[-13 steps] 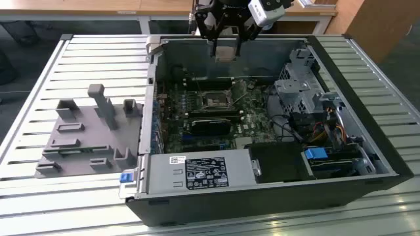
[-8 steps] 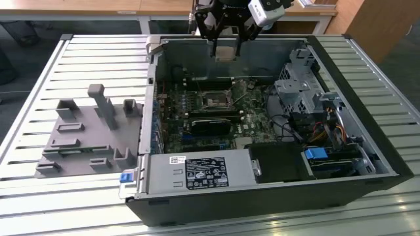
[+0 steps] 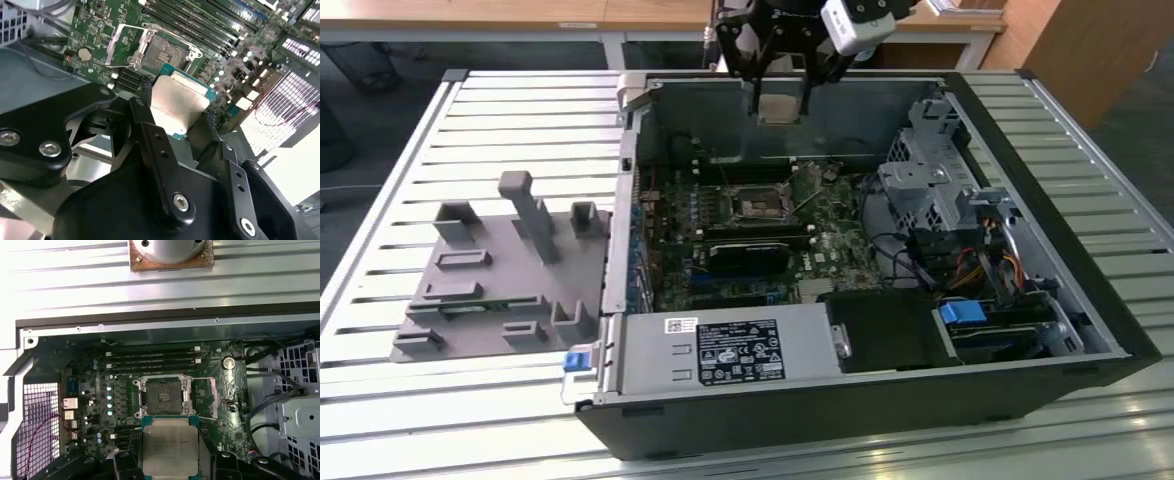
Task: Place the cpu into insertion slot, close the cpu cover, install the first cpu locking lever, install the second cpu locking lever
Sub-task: 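Place the cpu into insertion slot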
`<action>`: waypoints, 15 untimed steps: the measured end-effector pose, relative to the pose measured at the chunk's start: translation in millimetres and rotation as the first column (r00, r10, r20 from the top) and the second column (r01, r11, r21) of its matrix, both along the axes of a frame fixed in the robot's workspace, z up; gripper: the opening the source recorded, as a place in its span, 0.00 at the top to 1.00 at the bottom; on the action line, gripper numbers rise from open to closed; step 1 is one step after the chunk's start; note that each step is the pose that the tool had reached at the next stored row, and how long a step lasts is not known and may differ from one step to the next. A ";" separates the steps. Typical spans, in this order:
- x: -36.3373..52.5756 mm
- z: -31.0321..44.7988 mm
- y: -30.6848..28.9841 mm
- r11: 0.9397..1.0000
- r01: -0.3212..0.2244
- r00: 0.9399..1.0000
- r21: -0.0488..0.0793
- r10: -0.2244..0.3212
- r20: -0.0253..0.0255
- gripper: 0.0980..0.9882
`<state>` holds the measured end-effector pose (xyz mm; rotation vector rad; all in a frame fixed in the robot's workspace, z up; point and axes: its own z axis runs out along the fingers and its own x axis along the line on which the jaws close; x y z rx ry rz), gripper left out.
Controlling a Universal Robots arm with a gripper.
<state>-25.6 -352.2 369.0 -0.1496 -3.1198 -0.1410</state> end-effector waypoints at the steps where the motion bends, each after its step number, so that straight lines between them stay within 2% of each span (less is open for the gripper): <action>1: 0.0 -0.1 0.0 1.000 0.018 1.000 0.000 -0.018 0.000 0.51; 5: 0.0 -0.7 0.0 0.996 0.087 0.996 0.000 -0.087 0.000 0.51; 9: -0.2 -1.0 0.1 0.991 0.131 0.991 0.000 -0.131 0.000 0.51; 12: -0.2 -1.3 0.2 0.985 0.174 0.985 0.000 -0.174 0.000 0.51; 15: -0.2 -1.6 0.2 0.975 0.221 0.975 0.000 -0.221 0.000 0.51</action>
